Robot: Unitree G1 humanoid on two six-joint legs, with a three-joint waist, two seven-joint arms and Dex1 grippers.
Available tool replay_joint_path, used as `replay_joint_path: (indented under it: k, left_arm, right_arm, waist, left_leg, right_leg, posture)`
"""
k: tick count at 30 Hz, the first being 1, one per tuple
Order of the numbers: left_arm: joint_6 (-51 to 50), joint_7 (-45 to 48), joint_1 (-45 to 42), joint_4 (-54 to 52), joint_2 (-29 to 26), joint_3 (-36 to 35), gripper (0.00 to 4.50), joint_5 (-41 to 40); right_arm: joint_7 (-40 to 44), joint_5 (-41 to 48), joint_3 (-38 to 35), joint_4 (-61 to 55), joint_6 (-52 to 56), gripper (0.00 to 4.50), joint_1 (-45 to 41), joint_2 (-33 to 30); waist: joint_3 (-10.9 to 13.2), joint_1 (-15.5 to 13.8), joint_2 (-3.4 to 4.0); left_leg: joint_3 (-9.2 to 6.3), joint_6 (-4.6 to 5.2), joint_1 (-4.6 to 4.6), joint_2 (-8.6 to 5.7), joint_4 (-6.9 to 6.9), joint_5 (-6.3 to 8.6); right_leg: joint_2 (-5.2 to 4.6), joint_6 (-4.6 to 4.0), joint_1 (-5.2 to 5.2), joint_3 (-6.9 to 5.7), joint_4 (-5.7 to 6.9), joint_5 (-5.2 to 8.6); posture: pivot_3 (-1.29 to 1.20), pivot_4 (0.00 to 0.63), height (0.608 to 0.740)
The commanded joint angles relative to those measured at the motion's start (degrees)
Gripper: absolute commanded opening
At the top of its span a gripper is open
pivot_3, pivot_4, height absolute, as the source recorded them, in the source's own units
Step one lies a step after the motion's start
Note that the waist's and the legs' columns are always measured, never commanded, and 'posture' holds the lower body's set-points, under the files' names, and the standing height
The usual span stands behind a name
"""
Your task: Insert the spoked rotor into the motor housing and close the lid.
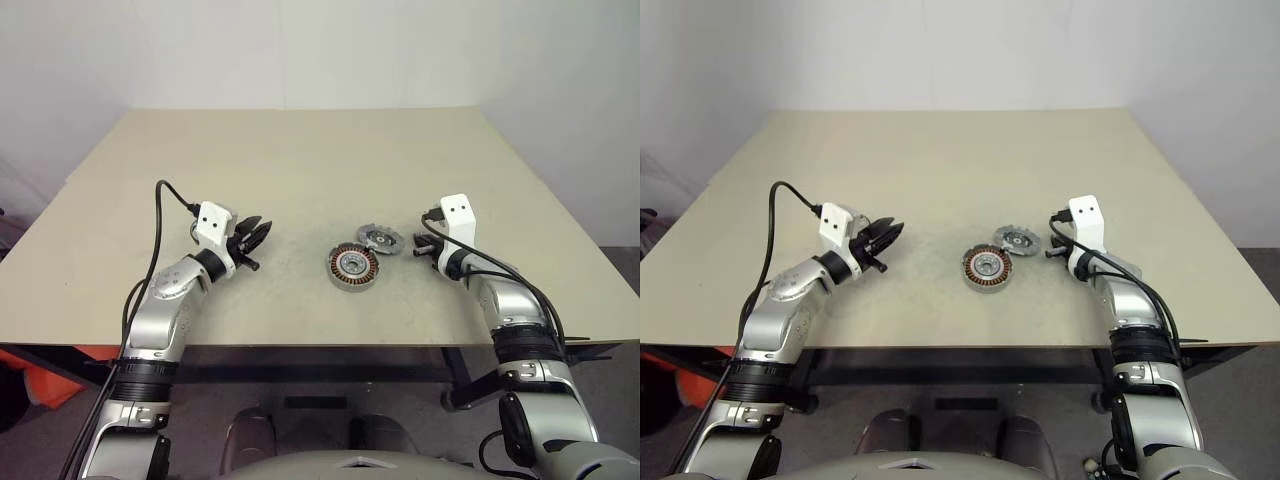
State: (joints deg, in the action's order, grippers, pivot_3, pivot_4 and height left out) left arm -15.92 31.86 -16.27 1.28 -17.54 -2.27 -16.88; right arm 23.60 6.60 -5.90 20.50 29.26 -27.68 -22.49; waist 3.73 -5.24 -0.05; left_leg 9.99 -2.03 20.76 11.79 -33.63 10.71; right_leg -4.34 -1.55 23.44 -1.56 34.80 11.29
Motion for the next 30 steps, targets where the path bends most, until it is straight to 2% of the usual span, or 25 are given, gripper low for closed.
replay_joint_path:
  k: [1,20,30]
  left_arm:
    - [1.47,0.03,-1.11,-1.02,-0.14,-0.19,1.3,0.25]
    - [1.76,0.29,-0.55,-1.02,-0.86,-0.2,1.3,0.81]
    - [1.68,0.28,0.39,-1.76,-1.13,0.09,1.3,1.56]
  right_arm:
    - [-1.88,-0.47,-0.73,0.07,-3.36,1.89,-3.65,-0.1]
    - [-5.24,-0.87,-1.13,17.14,-11.37,1.89,-10.08,0.81]
    - [-4.75,0.24,-1.58,17.94,-12.62,1.89,-11.91,1.94]
  waist:
    - [0.0,0.0,0.0]
    - [0.0,0.0,0.0]
    - [0.0,0.01,0.0]
  left_leg:
    - [0.0,0.0,0.0,0.0,0.0,0.0]
    - [0.0,0.0,0.07,-0.01,0.01,0.0]
    - [0.0,0.01,0.09,-0.01,0.01,0.01]
  right_leg:
    - [0.0,-0.02,0.0,0.0,0.0,-0.01]
    - [0.0,-0.19,0.02,-0.01,-0.02,-0.11]
    - [0.0,-0.2,0.02,-0.02,-0.01,-0.11]
  posture:
    - [0.0,0.0,0.74]
    - [0.0,0.0,0.74]
    - [0.0,0.0,0.74]
